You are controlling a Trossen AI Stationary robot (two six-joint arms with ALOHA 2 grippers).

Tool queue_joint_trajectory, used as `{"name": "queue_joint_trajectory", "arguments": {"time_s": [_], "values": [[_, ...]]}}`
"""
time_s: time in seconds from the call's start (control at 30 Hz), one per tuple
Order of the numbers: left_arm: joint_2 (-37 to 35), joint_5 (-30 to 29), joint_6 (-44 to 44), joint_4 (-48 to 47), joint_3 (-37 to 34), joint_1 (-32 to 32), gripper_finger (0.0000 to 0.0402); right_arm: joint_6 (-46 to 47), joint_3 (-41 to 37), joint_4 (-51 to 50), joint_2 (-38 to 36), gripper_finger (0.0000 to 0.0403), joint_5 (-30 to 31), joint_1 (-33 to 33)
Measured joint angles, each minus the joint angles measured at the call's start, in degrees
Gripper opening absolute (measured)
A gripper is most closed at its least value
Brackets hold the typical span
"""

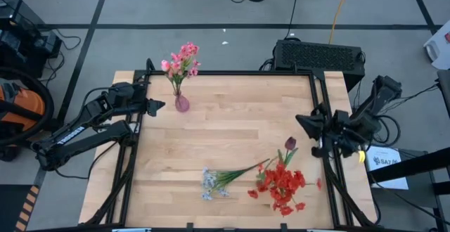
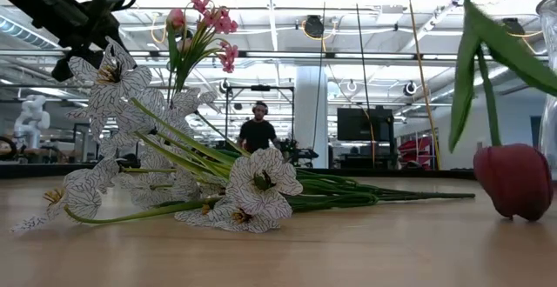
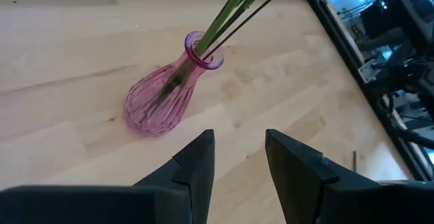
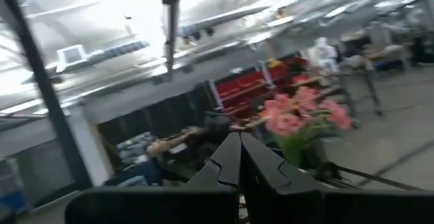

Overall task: Sort flowers into vase by color
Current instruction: Put the red tulip into the transparent vase

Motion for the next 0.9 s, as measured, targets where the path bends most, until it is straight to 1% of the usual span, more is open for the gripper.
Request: {"name": "queue_joint_trajectory", "arguments": {"time_s": [0.07, 0.2, 0.33, 0.43, 0.57, 0.7, 0.8, 0.9], "values": [[0.0, -0.1, 0.2, -0.1, 0.0, 0.0, 0.0139, 0.0, 0.0, -1.2, -1.8, 0.0, 1.7, 0.0], [0.0, -0.1, 0.2, -0.1, 0.0, 0.0, 0.0139, -0.4, 0.0, -1.8, -4.6, 0.0, 1.9, 0.0], [0.0, -0.2, 0.2, -0.1, 0.0, 0.0, 0.0139, -1.3, 0.3, -2.6, -5.8, 0.0, 2.3, 0.0], [0.0, -0.2, 0.2, -0.1, 0.0, 0.0, 0.0139, -1.3, 3.2, -7.8, -5.9, 0.0, 5.0, 0.0], [0.0, -0.2, 0.2, -0.1, 0.0, 0.0, 0.0139, 0.3, 11.0, -23.5, -5.5, 0.0, 7.6, 0.0], [0.0, -0.2, 0.4, -0.1, 0.0, 0.0, 0.0139, 7.1, 21.1, -45.5, -4.3, 0.0, 12.5, -1.5], [0.0, -0.3, 1.8, -0.1, 0.0, 0.0, 0.0139, 16.5, 28.7, -62.4, -3.2, 0.0, 11.8, -4.2], [0.0, -0.4, 3.0, -0.1, 0.0, 0.0, 0.0139, 26.1, 35.0, -76.5, -1.2, 0.0, 7.6, -8.9]]}}
